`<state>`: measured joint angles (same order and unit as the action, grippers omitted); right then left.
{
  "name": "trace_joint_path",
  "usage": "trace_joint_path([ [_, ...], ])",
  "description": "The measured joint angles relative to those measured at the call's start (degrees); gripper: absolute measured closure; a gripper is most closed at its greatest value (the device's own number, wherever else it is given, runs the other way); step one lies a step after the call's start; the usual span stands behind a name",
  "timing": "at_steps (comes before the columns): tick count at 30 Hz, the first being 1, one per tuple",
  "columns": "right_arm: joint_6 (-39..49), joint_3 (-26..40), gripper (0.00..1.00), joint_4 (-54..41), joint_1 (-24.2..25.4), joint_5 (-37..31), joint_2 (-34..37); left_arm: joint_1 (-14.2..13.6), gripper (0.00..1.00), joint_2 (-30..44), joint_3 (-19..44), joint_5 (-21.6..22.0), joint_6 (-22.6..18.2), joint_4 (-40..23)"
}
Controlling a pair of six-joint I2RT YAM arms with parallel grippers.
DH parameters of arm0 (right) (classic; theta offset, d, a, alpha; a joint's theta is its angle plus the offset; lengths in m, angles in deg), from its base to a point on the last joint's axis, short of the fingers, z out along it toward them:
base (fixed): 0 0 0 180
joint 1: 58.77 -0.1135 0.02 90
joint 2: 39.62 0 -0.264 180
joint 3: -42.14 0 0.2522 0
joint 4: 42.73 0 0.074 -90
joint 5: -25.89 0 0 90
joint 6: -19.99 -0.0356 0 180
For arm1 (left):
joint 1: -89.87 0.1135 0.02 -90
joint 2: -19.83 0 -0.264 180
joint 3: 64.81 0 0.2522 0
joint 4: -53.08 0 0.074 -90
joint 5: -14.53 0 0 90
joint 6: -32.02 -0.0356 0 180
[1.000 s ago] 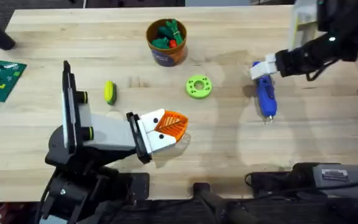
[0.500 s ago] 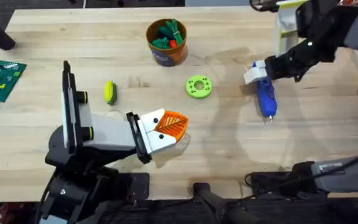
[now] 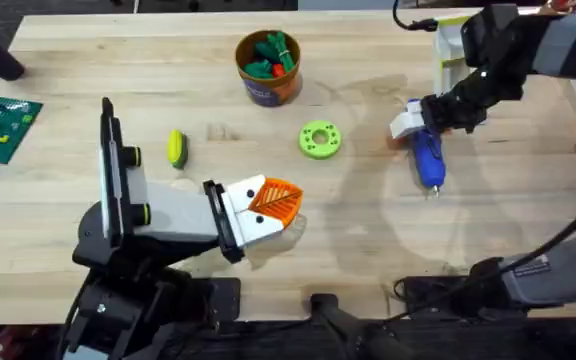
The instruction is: Pick up the gripper from the table and insert it into the empty holder that is missing its gripper. Then pick up a screw, insert it into the mounting hole, and use the screwdriver to tighten it. Finally, clean up the table by picking up the vegetable and placing it into the bucket.
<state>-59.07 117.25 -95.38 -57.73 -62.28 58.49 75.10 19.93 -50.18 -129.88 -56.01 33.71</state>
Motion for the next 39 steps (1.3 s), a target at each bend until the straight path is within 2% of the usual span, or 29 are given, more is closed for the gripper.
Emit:
trace_joint_path([
  [11,-2.9,0.0,0.046,0.6,0.0,-0.7,0.0,0.0,0.989,0.0,0.0,0.0,0.0,0.0],
  [14,-3.2,0.0,0.086,0.6,0.0,-1.0,0.0,0.0,0.989,0.0,0.0,0.0,0.0,0.0],
  [17,-3.3,0.0,0.291,0.8,0.0,-1.9,0.2,0.0,0.989,0.0,0.0,0.0,0.0,0.0],
  [18,-3.3,0.1,0.394,0.9,0.0,-2.0,0.2,0.0,0.989,0.0,0.0,0.0,0.0,0.0],
  [21,-3.4,0.1,0.811,1.4,0.0,-2.4,0.2,0.0,0.989,0.0,0.0,0.0,0.0,0.0],
  [22,-3.2,0.1,0.917,1.5,0.0,-2.6,0.4,0.0,0.989,0.0,0.0,0.0,0.0,0.0],
  [23,-3.3,0.2,0.965,1.6,0.0,-2.7,0.5,0.0,0.989,0.0,0.0,0.0,0.0,0.0],
  [30,-3.2,0.5,0.975,0.5,0.0,-2.6,0.5,0.0,0.989,0.0,0.0,0.0,0.0,0.0],
  [34,-3.3,1.7,0.975,-5.1,0.0,-2.4,0.0,0.0,0.989,0.0,0.0,0.0,0.0,0.0],
  [39,-2.9,6.1,0.975,-10.9,0.0,-1.6,-5.6,0.0,0.989,0.0,0.0,0.0,0.0,0.0],
])
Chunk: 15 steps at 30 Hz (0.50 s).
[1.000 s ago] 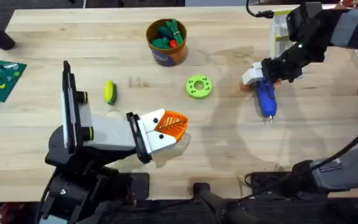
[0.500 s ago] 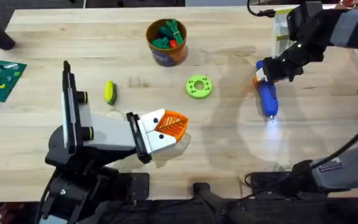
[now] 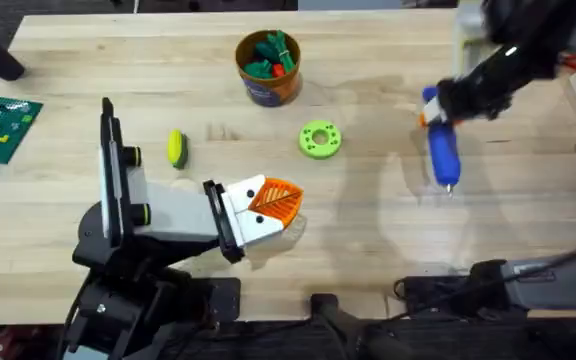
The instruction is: Pick up the gripper from the table and insert it into the empty holder that is missing its gripper. Then pick up a screw, insert it into the mounting hole, and use the screwdriver to tighten it. Finally, clean up the table by picking up the vegetable and placing it into the bucket.
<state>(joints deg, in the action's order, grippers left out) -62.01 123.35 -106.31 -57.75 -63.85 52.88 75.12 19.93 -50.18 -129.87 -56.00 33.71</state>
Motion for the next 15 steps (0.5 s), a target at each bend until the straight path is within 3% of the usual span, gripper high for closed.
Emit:
trace_joint_path([
  [10,0.0,2.5,0.975,-8.5,0.0,3.2,-19.7,0.0,0.989,0.0,0.0,0.0,0.0,0.0],
  [12,-0.9,2.0,0.975,-7.9,-0.2,3.3,-23.7,0.0,0.989,0.0,0.0,0.0,0.0,0.0],
  [13,-2.8,-0.3,0.975,-4.9,-1.0,3.6,-30.6,0.0,0.989,0.0,0.0,0.0,0.0,0.0],
  [15,-4.2,-3.7,0.975,0.6,-2.4,4.2,-35.5,0.0,0.989,0.0,0.0,0.0,0.0,0.0],
])
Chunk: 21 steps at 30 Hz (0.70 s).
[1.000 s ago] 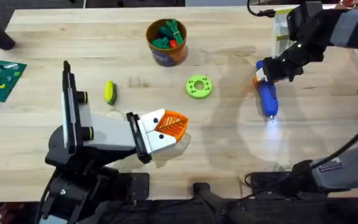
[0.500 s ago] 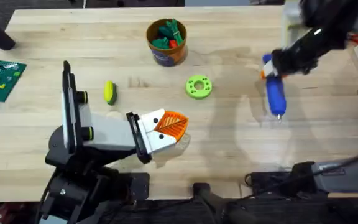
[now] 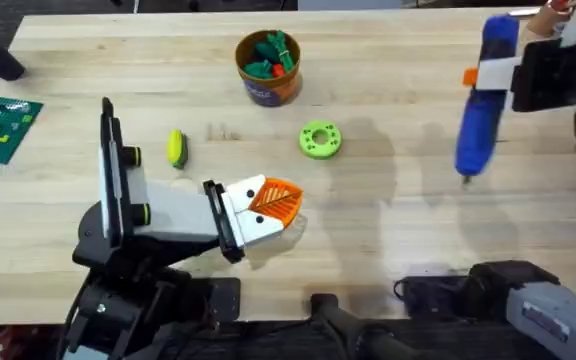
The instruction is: Pick up the gripper from the table and insert it into the empty holder that is missing its gripper. Then pick up a screw, insert it into the mounting hole, and use the screwdriver to tighten it. Finally, clean up the table by picking up the vegetable and placing it into the bucket.
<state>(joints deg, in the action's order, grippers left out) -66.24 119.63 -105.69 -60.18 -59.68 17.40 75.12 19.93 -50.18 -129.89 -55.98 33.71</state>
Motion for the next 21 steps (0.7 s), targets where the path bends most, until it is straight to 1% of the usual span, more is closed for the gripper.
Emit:
trace_joint_path([
  [3,-1.7,-5.7,0.975,11.0,-2.7,3.4,-5.1,0.0,0.989,0.0,0.0,0.0,0.0,0.0],
  [6,-3.6,-9.6,0.975,21.5,-5.9,8.3,-6.1,0.0,0.989,0.0,0.0,0.0,0.0,0.0],
  [10,-5.5,-11.2,0.975,31.5,-10.9,15.7,-3.6,0.0,0.989,0.0,0.0,0.0,0.0,0.0],
  [14,-8.5,-11.5,0.975,42.4,-17.3,21.9,-0.3,0.0,0.989,0.0,0.0,0.0,0.0,0.0],
  [21,-8.8,-11.7,0.975,58.8,-30.0,25.5,3.7,0.0,0.989,0.0,0.0,0.0,0.0,0.0],
])
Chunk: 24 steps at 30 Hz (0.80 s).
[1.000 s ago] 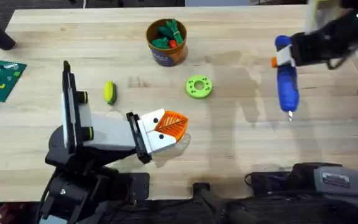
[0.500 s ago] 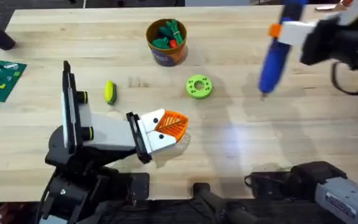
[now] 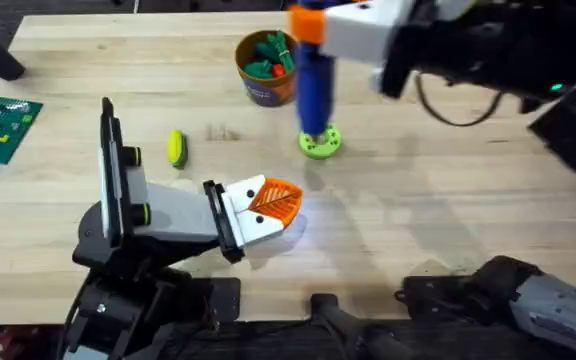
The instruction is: Pick up the gripper from the table and insert it into the empty holder that is missing its gripper. Then pick up a screw, insert it into the mounting hole, and use the screwdriver to tighten it. Finally, clean up the table by picking up the vegetable and placing it into the bucket.
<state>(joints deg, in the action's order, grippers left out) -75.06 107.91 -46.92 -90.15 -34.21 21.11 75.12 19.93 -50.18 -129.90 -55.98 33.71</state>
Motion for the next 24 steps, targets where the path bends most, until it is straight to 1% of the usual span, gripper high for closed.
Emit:
trace_joint_path([
  [3,0.4,0.0,0.975,6.2,-5.2,0.6,1.4,0.0,0.989,0.0,0.0,0.0,0.0,0.0],
  [6,0.6,-0.1,0.975,10.4,-9.5,1.3,2.2,0.0,0.989,0.0,0.0,0.0,0.0,0.0],
  [12,0.6,-0.1,0.975,15.4,-15.6,1.7,2.5,0.0,0.989,0.0,0.0,0.0,0.0,0.0],
  [15,0.6,-0.1,0.975,15.6,-17.4,2.1,2.5,0.0,0.989,0.0,0.0,0.0,0.0,0.0],
  [20,0.6,-0.4,0.975,16.7,-17.9,2.8,2.5,0.0,0.989,0.0,0.0,0.0,0.0,0.0],
  [24,-0.2,-4.1,0.975,25.2,-17.8,2.7,1.9,0.0,0.989,0.0,0.0,0.0,0.0,0.0],
])
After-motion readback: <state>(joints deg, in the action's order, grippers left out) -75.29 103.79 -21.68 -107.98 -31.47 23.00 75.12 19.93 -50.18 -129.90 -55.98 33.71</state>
